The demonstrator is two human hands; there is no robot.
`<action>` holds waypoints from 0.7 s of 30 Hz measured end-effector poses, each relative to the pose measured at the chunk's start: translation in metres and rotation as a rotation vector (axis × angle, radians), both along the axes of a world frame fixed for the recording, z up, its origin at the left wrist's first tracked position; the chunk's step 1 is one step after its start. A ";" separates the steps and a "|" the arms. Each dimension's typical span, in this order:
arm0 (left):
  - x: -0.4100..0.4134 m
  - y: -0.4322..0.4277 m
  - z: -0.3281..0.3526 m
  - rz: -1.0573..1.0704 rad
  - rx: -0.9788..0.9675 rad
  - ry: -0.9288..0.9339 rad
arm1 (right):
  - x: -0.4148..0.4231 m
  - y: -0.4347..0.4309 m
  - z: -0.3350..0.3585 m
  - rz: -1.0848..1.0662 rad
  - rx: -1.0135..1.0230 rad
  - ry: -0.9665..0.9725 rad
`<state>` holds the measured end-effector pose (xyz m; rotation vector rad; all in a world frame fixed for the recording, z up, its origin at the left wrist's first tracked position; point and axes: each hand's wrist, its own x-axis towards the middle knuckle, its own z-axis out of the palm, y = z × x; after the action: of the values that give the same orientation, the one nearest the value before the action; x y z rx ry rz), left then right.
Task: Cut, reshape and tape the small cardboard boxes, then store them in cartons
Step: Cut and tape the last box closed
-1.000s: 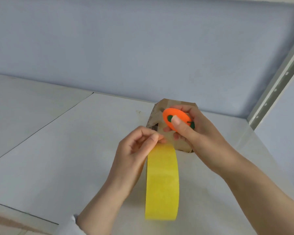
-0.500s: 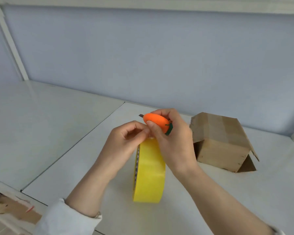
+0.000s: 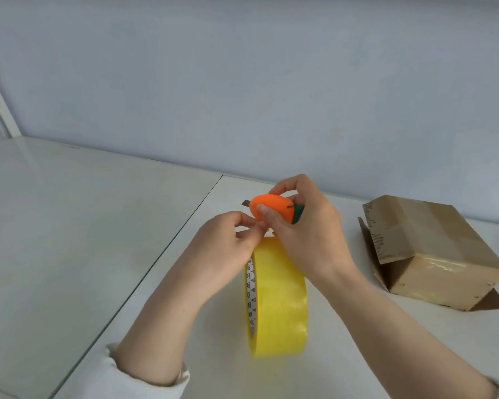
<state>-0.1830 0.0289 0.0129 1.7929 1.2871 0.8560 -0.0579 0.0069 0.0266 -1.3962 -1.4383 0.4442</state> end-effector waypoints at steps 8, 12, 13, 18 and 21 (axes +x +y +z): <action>-0.006 -0.017 -0.013 0.034 -0.186 -0.263 | 0.012 0.025 0.002 -0.077 -0.316 0.075; 0.013 -0.036 -0.017 0.071 0.165 -0.078 | 0.023 0.044 -0.002 -0.076 -0.465 -0.141; 0.016 -0.036 -0.017 0.051 0.196 -0.042 | 0.027 0.045 -0.004 -0.088 -0.476 -0.206; 0.029 -0.021 -0.016 0.118 0.391 0.166 | 0.097 -0.011 -0.015 -0.375 -0.141 -0.587; 0.041 -0.018 -0.010 0.166 0.629 0.328 | 0.141 -0.042 -0.035 -0.480 -0.300 -0.911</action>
<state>-0.1419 0.0104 0.0029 2.4193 1.4950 1.1909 0.0826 -0.0355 -0.0088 -2.2814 -1.6734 -0.3636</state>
